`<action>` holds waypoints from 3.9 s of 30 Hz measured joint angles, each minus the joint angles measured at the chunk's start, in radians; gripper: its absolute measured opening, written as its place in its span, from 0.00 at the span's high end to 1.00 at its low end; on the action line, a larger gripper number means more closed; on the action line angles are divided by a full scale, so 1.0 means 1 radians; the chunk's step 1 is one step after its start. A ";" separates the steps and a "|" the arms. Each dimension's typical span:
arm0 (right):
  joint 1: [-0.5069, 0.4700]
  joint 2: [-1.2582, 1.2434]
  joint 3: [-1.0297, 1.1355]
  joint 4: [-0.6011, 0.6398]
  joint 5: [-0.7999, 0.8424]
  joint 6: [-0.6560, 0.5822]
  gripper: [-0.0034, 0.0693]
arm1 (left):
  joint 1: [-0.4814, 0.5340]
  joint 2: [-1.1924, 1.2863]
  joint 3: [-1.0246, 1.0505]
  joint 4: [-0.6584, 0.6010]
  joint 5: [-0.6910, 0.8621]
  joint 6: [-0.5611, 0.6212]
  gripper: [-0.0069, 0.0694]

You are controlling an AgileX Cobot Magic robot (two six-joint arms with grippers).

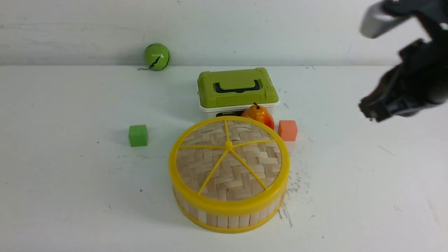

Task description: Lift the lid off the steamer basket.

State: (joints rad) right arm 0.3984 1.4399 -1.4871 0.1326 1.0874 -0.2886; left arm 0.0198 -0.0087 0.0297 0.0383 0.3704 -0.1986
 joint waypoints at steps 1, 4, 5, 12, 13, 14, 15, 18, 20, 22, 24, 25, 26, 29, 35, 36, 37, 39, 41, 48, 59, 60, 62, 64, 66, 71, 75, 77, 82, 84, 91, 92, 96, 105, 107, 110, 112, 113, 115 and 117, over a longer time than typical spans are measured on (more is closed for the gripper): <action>0.007 0.010 -0.010 -0.007 0.004 0.009 0.97 | 0.000 0.000 0.000 0.000 0.000 0.000 0.60; 0.105 0.175 -0.170 -0.079 0.060 0.069 0.96 | 0.000 0.000 0.000 0.000 0.000 0.000 0.60; 0.127 0.226 -0.219 -0.086 0.080 0.079 0.95 | 0.000 0.000 0.000 0.000 0.000 0.000 0.60; 0.182 0.546 -0.527 -0.043 0.150 0.096 0.68 | 0.000 0.000 0.000 0.000 0.000 0.000 0.60; 0.183 0.573 -0.553 -0.035 0.152 0.096 0.62 | 0.000 0.000 0.000 0.000 0.000 0.000 0.60; 0.183 0.586 -0.564 -0.032 0.153 0.097 0.61 | 0.000 0.000 0.000 0.000 0.000 0.000 0.60; 0.185 0.631 -0.604 -0.028 0.153 0.097 0.51 | 0.000 0.000 0.000 0.000 0.000 0.000 0.60; 0.196 0.693 -0.646 -0.027 0.153 0.097 0.43 | 0.000 0.000 0.000 0.000 0.000 0.000 0.60; 0.202 0.715 -0.651 -0.027 0.153 0.097 0.42 | 0.000 0.000 0.000 0.000 0.000 0.000 0.60; 0.212 0.735 -0.653 -0.027 0.153 0.097 0.42 | 0.000 0.000 0.000 0.000 0.000 0.000 0.60; 0.219 0.750 -0.653 -0.028 0.154 0.097 0.44 | 0.000 0.000 0.000 0.000 0.000 0.000 0.60; 0.220 0.754 -0.653 -0.029 0.154 0.097 0.46 | 0.000 0.000 0.000 0.000 0.000 0.000 0.60; 0.221 0.760 -0.653 -0.029 0.154 0.097 0.48 | 0.000 0.000 0.000 0.000 0.000 0.000 0.60; 0.222 0.769 -0.653 -0.032 0.154 0.097 0.52 | 0.000 0.000 0.000 0.000 0.000 0.000 0.60; 0.229 0.777 -0.659 -0.050 0.152 0.097 0.77 | 0.000 0.000 0.000 0.000 0.000 0.000 0.60; 0.230 0.777 -0.659 -0.053 0.152 0.097 0.81 | 0.000 0.000 0.000 0.000 0.000 0.000 0.60; 0.230 0.775 -0.659 -0.054 0.152 0.097 0.82 | 0.000 0.000 0.000 0.000 0.000 0.000 0.60; 0.230 0.765 -0.659 -0.055 0.155 0.097 0.81 | 0.000 0.000 0.000 0.000 0.000 0.000 0.60; 0.230 0.749 -0.659 -0.060 0.158 0.097 0.81 | 0.000 0.000 0.000 0.000 0.000 0.000 0.60; 0.158 0.431 -0.561 -0.058 0.156 0.097 0.81 | 0.000 0.000 0.000 0.000 0.000 0.000 0.60; -0.224 0.122 0.058 -0.081 0.012 0.177 0.81 | 0.000 0.000 0.000 0.000 0.000 0.000 0.60; -0.255 0.122 0.128 -0.081 -0.059 0.190 0.81 | 0.000 0.000 0.000 0.000 0.000 0.000 0.60; -0.271 0.139 0.192 -0.080 -0.130 0.198 0.81 | 0.000 0.000 0.000 0.000 0.000 0.000 0.60; -0.271 0.170 0.225 -0.076 -0.178 0.199 0.81 | 0.000 0.000 0.000 0.000 0.000 0.000 0.60; -0.271 0.211 0.234 -0.070 -0.225 0.199 0.81 | 0.000 0.000 0.000 0.000 0.000 0.000 0.60; -0.271 0.305 0.237 -0.067 -0.337 0.225 0.81 | 0.000 0.000 0.000 0.000 0.000 0.000 0.60; -0.271 0.368 0.237 -0.065 -0.355 0.247 0.81 | 0.000 0.000 0.000 0.000 0.000 0.000 0.60; -0.271 0.400 0.237 -0.065 -0.360 0.250 0.81 | 0.000 0.000 0.000 0.000 0.000 0.000 0.60; -0.271 0.406 0.229 -0.065 -0.368 0.251 0.76 | 0.000 0.000 0.000 0.000 0.000 0.000 0.60; -0.271 0.406 0.212 -0.059 -0.341 0.251 0.69 | 0.000 0.000 0.000 0.000 0.000 0.000 0.60; -0.271 0.123 0.241 0.060 -0.300 0.167 0.55 | 0.000 0.000 0.000 0.000 0.000 0.000 0.60; -0.271 0.065 0.264 0.074 -0.323 0.155 0.55 | 0.000 0.000 0.000 0.000 0.000 0.000 0.60; -0.271 -0.219 0.430 0.104 -0.437 0.129 0.65 | 0.000 0.000 0.000 0.000 0.000 0.000 0.60; -0.271 -0.667 0.729 0.104 -0.585 0.123 0.98 | 0.000 0.000 0.000 0.000 0.000 0.000 0.60; -0.271 -0.754 0.770 0.104 -0.599 0.122 0.98 | 0.000 0.000 0.000 0.000 0.000 0.000 0.60; -0.271 -0.813 0.787 0.106 -0.604 0.122 0.98 | 0.000 0.000 0.000 0.000 0.000 0.000 0.60; -0.271 -0.845 0.788 0.108 -0.604 0.122 0.98 | 0.000 0.000 0.000 0.000 0.000 0.000 0.60; -0.271 -0.851 0.788 0.108 -0.604 0.122 0.98 | 0.000 0.000 0.000 0.000 0.000 0.000 0.60; -0.271 -0.881 0.788 0.110 -0.604 0.122 0.98 | 0.000 0.000 0.000 0.000 0.000 0.000 0.60; -0.271 -0.890 0.788 0.112 -0.604 0.122 0.98 | 0.000 0.000 0.000 0.000 0.000 0.000 0.60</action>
State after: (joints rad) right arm 0.1274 0.5500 -0.6995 0.2445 0.4837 -0.1663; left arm 0.0198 -0.0087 0.0297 0.0383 0.3704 -0.1986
